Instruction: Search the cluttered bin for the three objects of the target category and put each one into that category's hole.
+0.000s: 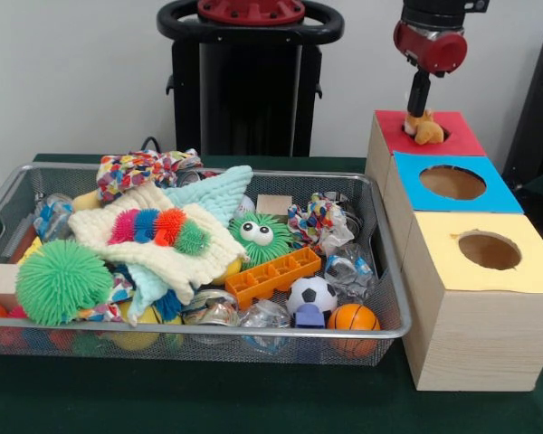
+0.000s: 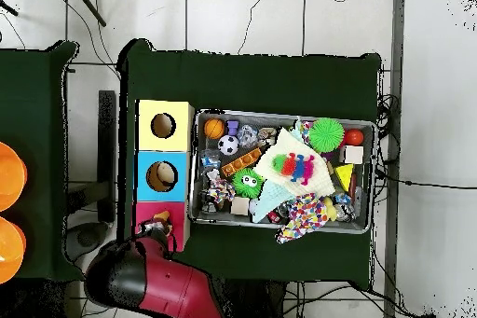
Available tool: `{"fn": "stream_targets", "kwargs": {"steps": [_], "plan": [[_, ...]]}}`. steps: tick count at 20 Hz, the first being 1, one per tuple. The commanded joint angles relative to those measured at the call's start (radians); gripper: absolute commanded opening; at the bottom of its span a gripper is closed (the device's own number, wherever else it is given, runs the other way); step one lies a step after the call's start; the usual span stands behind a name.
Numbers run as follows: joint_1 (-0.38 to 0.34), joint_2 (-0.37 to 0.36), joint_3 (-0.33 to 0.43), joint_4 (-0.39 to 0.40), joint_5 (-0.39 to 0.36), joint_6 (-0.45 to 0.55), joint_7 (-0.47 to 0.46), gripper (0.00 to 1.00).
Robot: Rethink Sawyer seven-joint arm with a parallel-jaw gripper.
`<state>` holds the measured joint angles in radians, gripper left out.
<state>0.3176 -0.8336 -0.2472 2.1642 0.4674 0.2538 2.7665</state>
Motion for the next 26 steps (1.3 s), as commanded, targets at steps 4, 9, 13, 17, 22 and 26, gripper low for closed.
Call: {"fn": "stream_targets", "kwargs": {"steps": [4, 9, 13, 17, 22, 26], "plan": [[-0.016, 0.057, 0.084, 0.005, 0.043, -0.07, 0.166, 0.0], [-0.035, 0.073, 0.107, 0.007, 0.043, -0.103, 0.165, 0.0], [-0.026, 0.076, 0.106, 0.003, 0.049, -0.1, 0.172, 0.0], [-0.022, 0.081, 0.108, 0.001, 0.052, -0.103, 0.175, 0.0], [-0.032, 0.092, 0.118, 0.0, 0.052, -0.122, 0.174, 0.0], [-0.038, 0.099, 0.127, -0.001, 0.053, -0.133, 0.175, 0.0]]}}
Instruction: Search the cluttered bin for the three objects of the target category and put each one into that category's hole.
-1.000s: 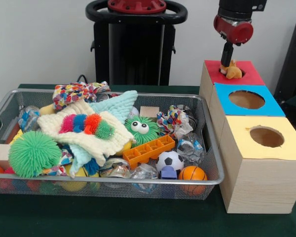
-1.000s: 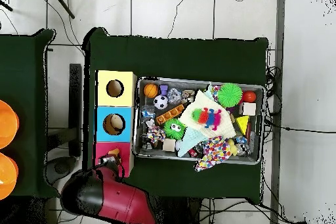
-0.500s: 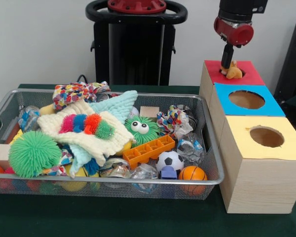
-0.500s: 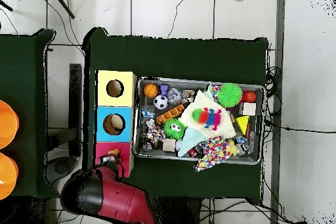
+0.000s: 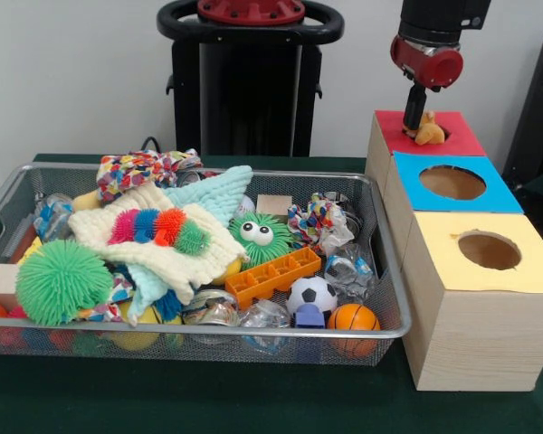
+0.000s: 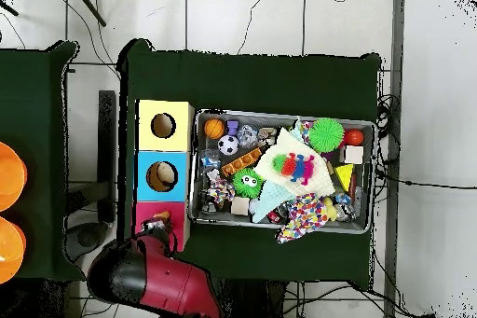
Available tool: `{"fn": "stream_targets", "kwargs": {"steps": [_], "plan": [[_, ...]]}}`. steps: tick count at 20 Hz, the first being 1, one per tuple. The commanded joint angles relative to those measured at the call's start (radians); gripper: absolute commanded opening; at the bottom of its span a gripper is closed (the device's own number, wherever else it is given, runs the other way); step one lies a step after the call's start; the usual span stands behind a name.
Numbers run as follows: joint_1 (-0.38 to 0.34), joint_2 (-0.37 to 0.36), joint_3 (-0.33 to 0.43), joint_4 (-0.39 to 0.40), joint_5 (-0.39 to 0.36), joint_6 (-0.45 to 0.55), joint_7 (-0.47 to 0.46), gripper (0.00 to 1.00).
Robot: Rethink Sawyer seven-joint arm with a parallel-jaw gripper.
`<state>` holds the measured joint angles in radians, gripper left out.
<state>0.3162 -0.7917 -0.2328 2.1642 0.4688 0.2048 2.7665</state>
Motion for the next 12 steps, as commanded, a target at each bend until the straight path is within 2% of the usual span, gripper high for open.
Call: {"fn": "stream_targets", "kwargs": {"steps": [1, 12], "plan": [[-0.035, 0.06, 0.113, -0.002, 0.053, -0.087, 0.177, 0.0], [-0.011, 0.064, 0.11, -0.013, 0.073, -0.073, 0.193, 0.0]]}}
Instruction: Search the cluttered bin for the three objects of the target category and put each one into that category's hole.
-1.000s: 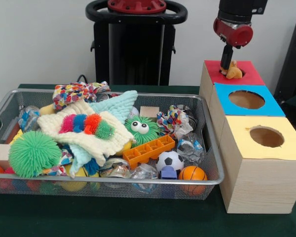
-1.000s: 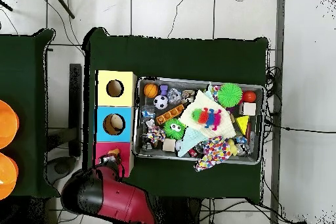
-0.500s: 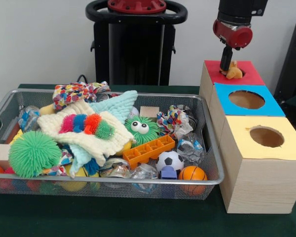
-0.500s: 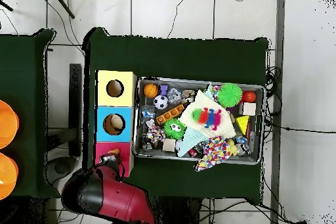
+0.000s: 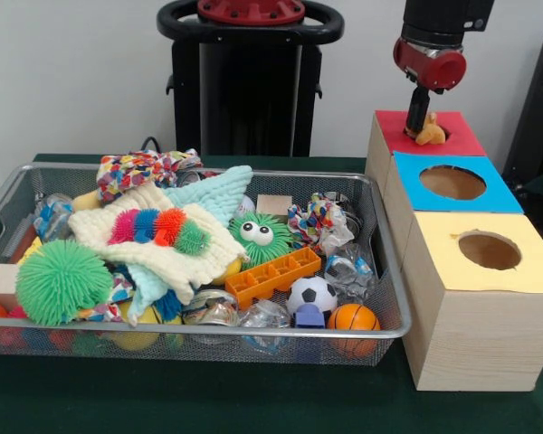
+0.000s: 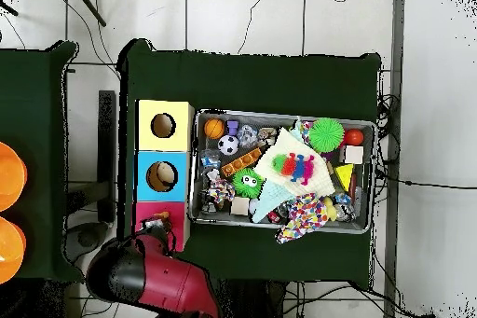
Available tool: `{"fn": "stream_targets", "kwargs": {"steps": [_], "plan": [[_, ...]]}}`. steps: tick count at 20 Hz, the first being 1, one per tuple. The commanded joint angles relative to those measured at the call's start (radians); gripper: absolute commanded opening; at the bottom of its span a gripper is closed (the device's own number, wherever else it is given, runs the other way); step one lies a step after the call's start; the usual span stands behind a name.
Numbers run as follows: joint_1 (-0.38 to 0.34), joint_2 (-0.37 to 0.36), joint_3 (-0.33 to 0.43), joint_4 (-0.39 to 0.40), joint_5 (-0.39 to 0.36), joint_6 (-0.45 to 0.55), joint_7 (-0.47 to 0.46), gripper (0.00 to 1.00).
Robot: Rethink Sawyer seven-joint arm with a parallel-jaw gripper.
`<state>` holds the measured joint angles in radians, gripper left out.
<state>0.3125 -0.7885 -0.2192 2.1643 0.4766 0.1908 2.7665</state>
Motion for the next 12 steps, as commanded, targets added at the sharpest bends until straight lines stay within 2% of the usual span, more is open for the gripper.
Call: {"fn": "stream_targets", "kwargs": {"steps": [1, 12], "plan": [[-0.006, 0.064, 0.099, -0.016, 0.068, -0.062, 0.195, 0.0], [-0.003, 0.111, 0.119, -0.046, 0.094, -0.099, 0.197, 0.0]]}}
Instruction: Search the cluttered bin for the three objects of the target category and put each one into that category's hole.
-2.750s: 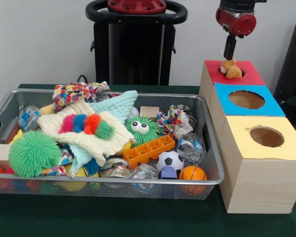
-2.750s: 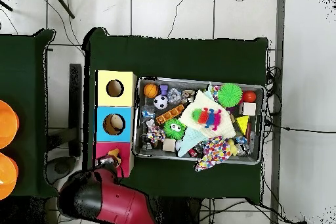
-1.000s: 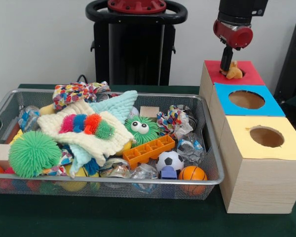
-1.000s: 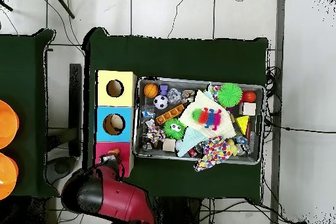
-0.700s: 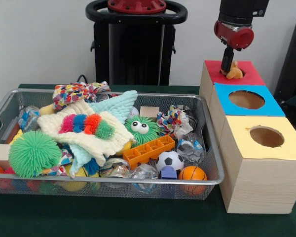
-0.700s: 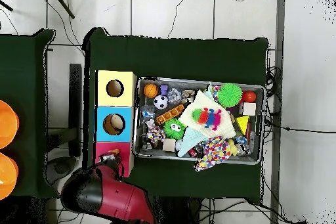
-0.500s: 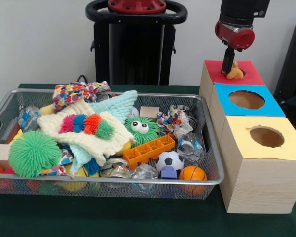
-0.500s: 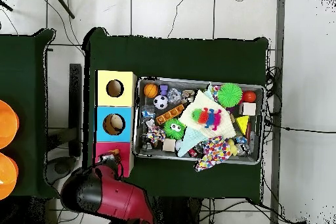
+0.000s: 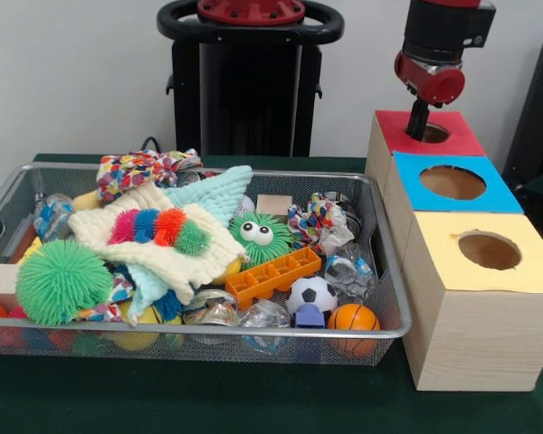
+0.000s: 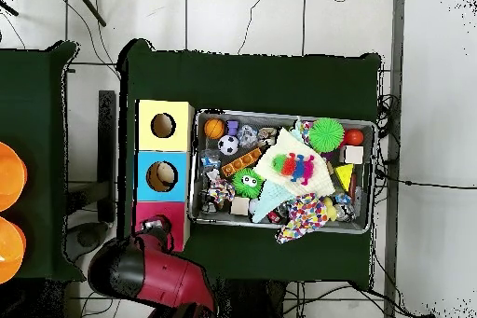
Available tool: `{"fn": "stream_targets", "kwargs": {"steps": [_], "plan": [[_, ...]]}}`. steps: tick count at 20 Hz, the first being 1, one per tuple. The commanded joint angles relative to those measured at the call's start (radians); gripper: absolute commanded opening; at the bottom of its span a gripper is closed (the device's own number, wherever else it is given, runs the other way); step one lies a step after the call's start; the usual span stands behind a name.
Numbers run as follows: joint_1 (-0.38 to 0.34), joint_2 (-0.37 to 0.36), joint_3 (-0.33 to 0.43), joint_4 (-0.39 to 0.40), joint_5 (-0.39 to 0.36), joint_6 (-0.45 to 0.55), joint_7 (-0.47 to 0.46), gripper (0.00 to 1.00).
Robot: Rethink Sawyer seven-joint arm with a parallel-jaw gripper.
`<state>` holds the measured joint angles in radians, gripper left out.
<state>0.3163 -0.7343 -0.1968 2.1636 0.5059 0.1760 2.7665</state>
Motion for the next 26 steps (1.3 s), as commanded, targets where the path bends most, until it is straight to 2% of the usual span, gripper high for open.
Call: {"fn": "stream_targets", "kwargs": {"steps": [1, 7, 13, 18, 26], "plan": [[-0.007, 0.058, 0.099, -0.044, 0.066, -0.088, 0.197, 0.0], [-0.011, 0.067, 0.106, -0.043, 0.072, -0.103, 0.195, 0.0], [0.001, 0.044, 0.086, -0.039, 0.073, -0.069, 0.191, 0.0], [0.046, -0.016, 0.022, -0.044, 0.071, 0.036, 0.195, 0.0], [0.135, -0.09, -0.111, -0.11, 0.036, 0.254, 0.238, 0.0]]}}
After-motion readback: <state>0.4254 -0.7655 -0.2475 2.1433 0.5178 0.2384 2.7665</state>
